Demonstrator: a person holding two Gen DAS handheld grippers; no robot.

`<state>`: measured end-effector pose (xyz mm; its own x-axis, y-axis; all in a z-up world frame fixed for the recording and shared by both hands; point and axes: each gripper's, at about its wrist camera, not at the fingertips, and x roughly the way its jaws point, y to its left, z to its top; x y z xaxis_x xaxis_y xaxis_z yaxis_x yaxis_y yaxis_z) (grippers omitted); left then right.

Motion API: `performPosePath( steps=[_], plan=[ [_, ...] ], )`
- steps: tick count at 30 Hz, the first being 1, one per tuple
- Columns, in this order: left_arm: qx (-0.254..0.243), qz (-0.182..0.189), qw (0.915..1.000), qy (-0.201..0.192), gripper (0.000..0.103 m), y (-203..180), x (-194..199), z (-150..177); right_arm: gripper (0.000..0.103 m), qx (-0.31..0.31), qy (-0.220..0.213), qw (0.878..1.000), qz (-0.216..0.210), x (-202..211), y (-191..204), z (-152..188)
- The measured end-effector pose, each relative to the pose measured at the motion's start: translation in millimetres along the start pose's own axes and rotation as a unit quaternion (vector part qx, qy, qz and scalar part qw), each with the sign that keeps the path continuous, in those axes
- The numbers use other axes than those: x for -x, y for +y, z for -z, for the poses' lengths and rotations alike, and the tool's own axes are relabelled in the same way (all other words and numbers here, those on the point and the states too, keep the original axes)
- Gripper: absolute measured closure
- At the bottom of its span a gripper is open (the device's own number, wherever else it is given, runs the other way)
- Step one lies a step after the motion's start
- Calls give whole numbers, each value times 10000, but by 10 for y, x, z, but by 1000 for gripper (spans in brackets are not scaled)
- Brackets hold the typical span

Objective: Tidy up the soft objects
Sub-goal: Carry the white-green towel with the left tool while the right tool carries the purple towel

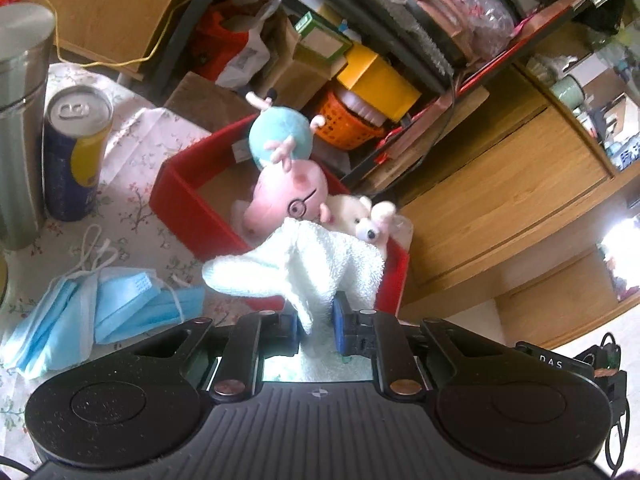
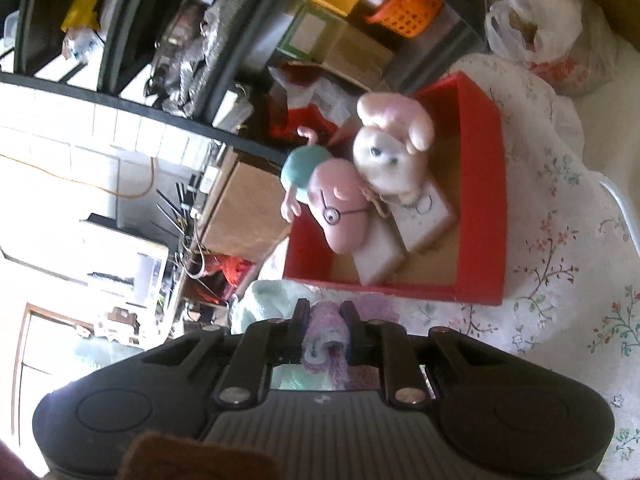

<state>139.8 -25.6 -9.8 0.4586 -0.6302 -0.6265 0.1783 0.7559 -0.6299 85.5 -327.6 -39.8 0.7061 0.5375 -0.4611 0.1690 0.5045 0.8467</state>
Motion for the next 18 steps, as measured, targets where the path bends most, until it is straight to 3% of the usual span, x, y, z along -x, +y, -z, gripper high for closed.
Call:
performPosePath(
  steps=[10,18],
  plan=[
    [194,469,9981,-351,89,-83,169,-133,103,-38,-501,9970,-581,225,221,-108],
    [86,767,9931,-883,89,-286,394,-322,103,81,-992,9908,-921,384,460,-203]
  ],
)
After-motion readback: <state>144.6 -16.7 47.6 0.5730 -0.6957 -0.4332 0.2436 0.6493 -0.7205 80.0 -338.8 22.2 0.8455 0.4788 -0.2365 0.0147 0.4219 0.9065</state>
